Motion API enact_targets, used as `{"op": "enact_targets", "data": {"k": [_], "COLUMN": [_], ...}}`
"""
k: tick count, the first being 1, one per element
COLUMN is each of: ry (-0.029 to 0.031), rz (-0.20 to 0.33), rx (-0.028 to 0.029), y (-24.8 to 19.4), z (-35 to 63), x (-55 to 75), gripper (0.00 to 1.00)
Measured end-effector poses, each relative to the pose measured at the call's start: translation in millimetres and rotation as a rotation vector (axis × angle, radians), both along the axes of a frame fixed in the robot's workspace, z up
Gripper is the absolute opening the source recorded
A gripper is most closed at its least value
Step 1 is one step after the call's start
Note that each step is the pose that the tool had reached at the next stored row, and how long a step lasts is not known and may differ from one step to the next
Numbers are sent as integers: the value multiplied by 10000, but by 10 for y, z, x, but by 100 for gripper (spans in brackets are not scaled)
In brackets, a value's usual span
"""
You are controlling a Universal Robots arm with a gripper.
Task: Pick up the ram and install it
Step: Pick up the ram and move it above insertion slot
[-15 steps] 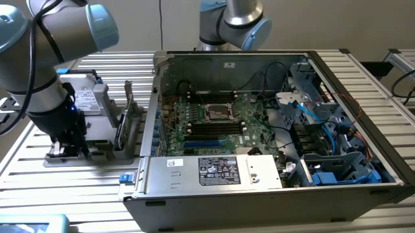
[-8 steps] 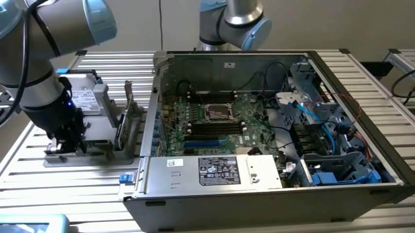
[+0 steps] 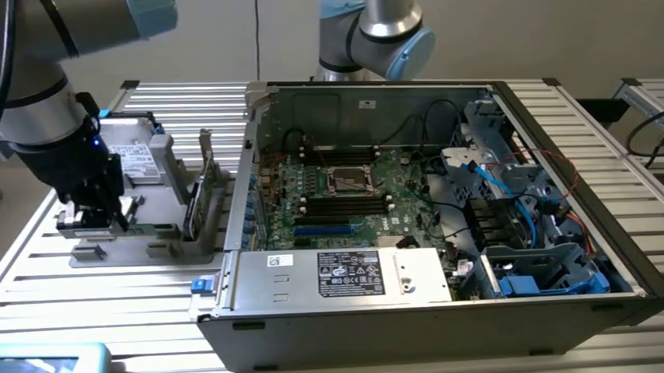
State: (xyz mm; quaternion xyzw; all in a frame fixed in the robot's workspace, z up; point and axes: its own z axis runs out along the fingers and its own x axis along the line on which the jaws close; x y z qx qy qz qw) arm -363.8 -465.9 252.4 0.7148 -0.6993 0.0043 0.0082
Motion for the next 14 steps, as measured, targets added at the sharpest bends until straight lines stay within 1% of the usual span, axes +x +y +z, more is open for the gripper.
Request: {"op": "enact_targets", "data": {"k": [4, 6, 8, 14], "ry": [0, 0, 1, 5], "rz": [2, 1, 1, 1], "rx": [1, 0, 0, 1], "y": [-2, -5, -9, -34], "z": [181, 274, 361, 636], "x": [2, 22, 74, 282], "gripper": [13, 13, 13, 13]}}
